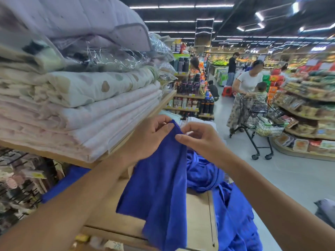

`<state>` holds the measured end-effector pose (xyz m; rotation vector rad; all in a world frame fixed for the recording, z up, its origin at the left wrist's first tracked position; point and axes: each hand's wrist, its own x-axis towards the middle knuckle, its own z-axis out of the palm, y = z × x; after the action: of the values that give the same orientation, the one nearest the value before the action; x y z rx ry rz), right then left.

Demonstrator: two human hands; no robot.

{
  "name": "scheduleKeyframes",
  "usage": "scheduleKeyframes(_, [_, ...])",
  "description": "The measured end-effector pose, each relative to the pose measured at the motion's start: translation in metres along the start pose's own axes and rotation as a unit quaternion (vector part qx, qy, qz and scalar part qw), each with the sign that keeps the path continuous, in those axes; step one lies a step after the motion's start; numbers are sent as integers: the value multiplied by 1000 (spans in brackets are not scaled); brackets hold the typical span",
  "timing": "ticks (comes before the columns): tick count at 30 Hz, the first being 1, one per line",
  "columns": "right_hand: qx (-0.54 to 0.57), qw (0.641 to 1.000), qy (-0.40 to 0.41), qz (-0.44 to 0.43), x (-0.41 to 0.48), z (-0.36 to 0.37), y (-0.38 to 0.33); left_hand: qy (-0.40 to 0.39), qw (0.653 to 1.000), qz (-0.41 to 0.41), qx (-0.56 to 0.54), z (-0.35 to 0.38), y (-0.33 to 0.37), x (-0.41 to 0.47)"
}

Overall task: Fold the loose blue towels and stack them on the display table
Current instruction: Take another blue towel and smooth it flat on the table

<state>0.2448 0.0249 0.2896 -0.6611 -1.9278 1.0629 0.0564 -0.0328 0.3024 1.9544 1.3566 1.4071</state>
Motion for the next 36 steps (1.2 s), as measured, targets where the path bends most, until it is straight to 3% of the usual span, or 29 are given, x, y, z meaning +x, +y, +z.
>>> scheduleKeyframes(6, [-131, 989, 58, -36, 22, -13, -41, 23, 992, 71, 99, -17, 34, 36])
scheduleKeyframes(12, [-223, 973, 52, -18, 30, -21, -54, 50, 985, 109, 126, -37, 64, 57])
scheduleKeyframes(28, [-288, 956, 45, 36, 20, -52, -31, 142, 977, 87, 131, -82, 78, 99])
scheduleKeyframes(32, [-272, 958, 38, 86, 12, -64, -13, 177, 975, 76, 107, -101, 77, 105])
scheduleKeyframes(36, [-244, 965, 49, 81, 1, -78, -6, 183, 975, 80, 100, -114, 72, 103])
